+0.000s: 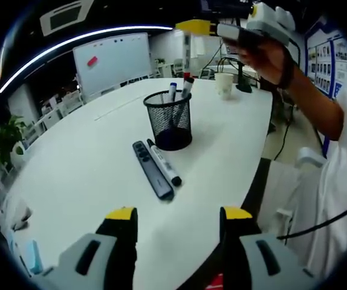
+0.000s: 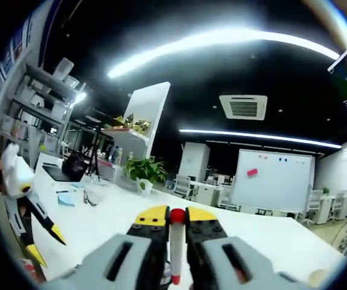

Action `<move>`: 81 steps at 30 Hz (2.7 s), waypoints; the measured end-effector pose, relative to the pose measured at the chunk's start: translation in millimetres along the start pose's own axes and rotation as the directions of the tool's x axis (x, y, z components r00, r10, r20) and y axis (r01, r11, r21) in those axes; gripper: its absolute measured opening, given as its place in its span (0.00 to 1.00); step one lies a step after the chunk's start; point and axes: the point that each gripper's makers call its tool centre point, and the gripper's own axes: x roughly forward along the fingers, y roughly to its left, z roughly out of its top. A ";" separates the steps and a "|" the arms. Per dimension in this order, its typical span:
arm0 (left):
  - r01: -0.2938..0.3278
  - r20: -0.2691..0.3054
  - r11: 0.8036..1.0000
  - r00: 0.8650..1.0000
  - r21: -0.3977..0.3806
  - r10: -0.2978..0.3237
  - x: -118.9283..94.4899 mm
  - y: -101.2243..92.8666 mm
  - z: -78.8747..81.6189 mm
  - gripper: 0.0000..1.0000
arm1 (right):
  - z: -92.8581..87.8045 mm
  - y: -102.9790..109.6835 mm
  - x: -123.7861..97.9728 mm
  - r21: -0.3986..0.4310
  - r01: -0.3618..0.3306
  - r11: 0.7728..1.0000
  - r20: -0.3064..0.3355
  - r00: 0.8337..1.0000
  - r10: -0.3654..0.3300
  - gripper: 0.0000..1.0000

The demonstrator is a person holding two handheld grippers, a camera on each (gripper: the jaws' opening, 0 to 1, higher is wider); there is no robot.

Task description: Place the scattered laser pointers and whiteboard markers into the pen holder and stack the scattered paper cups together

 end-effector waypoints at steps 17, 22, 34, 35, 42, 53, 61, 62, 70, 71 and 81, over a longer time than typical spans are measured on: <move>-0.004 0.001 1.000 1.000 0.000 0.004 -2.0 0.4 -0.7 0.55 | 2.0 4.2 6.9 0.048 -0.034 0.998 0.008 0.999 0.034 0.11; -0.004 -0.002 1.000 1.000 0.000 0.004 -2.0 0.9 -1.5 0.55 | -0.3 4.7 8.6 0.055 -0.041 0.998 0.005 0.999 0.040 0.11; -0.004 -0.004 1.000 1.000 0.003 0.004 -2.5 1.0 -1.2 0.55 | -2.0 9.1 9.3 0.064 -0.059 0.996 0.000 0.998 0.059 0.11; -0.004 -0.005 1.000 1.000 0.004 0.004 -2.3 0.9 -1.2 0.55 | -1.7 9.8 9.4 0.066 -0.062 0.996 0.001 0.998 0.062 0.11; 0.001 -0.005 1.000 1.000 0.007 -0.001 -1.5 0.0 -0.7 0.55 | -1.8 13.0 10.1 0.069 -0.076 0.995 0.000 0.997 0.076 0.11; -0.003 -0.009 1.000 1.000 0.003 0.003 -1.5 1.7 -2.8 0.55 | -8.4 17.9 11.8 0.080 -0.081 0.993 -0.016 0.996 0.082 0.11; -0.002 -0.011 1.000 1.000 0.003 0.002 -1.1 1.7 -3.4 0.55 | -11.7 21.1 12.2 0.093 -0.089 0.992 -0.021 0.996 0.092 0.11; -0.002 -0.013 1.000 1.000 0.001 0.002 -1.1 2.0 -4.0 0.55 | -12.8 21.7 12.2 0.093 -0.091 0.991 -0.022 0.995 0.094 0.11; 0.003 -0.009 1.000 1.000 -0.001 -0.003 0.3 0.9 -3.3 0.55 | -18.9 21.6 13.0 0.112 -0.097 0.989 -0.035 0.994 0.101 0.11; 0.003 -0.010 1.000 1.000 -0.001 -0.003 0.8 1.1 -3.6 0.55 | -19.9 21.4 13.3 0.118 -0.098 0.988 -0.037 0.994 0.103 0.11; 0.000 -0.015 1.000 1.000 0.000 0.000 -0.2 1.8 -4.4 0.55 | -30.0 20.8 14.3 0.137 -0.095 0.986 -0.061 0.993 0.104 0.11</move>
